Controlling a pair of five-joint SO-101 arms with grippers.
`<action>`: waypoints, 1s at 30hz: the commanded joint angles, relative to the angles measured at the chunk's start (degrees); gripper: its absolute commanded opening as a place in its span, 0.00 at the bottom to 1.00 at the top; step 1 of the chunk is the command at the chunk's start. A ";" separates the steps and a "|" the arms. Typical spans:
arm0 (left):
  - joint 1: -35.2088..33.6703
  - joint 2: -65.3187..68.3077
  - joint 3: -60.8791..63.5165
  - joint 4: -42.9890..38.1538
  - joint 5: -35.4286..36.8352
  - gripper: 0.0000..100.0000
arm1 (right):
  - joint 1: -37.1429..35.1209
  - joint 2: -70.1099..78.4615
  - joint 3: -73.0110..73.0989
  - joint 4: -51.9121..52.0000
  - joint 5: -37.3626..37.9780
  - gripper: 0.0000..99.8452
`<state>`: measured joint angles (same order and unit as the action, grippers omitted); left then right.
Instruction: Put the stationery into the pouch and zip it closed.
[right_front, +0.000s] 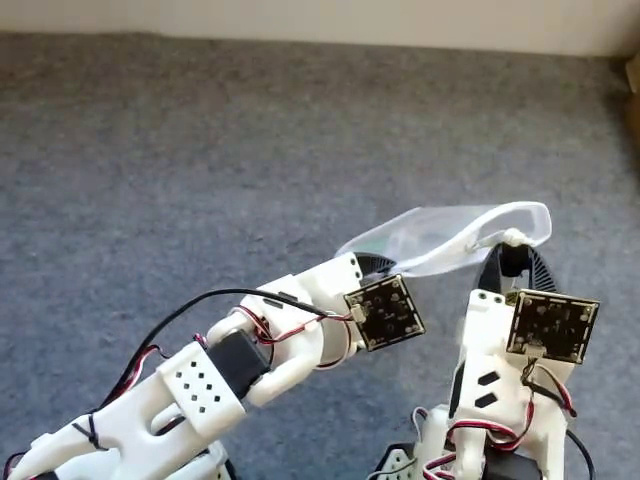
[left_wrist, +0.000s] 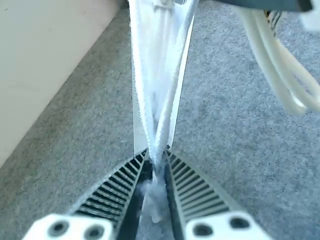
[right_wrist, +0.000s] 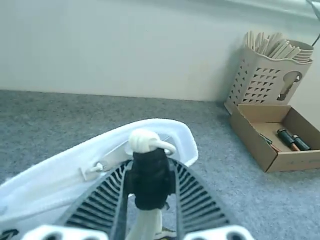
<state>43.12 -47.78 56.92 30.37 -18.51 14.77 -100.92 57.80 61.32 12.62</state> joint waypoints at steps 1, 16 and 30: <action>-1.80 -0.48 0.04 0.70 0.62 0.01 | -3.56 -0.48 -1.10 2.15 -0.26 0.01; -1.27 -0.48 -0.13 0.70 1.14 0.12 | -8.48 -0.48 -1.01 5.93 2.90 0.01; -1.27 -0.57 -2.24 -3.60 5.01 0.15 | -15.08 -0.48 -1.19 10.59 5.98 0.01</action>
<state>42.15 -47.52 57.10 29.23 -14.20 2.02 -101.98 56.57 70.29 17.71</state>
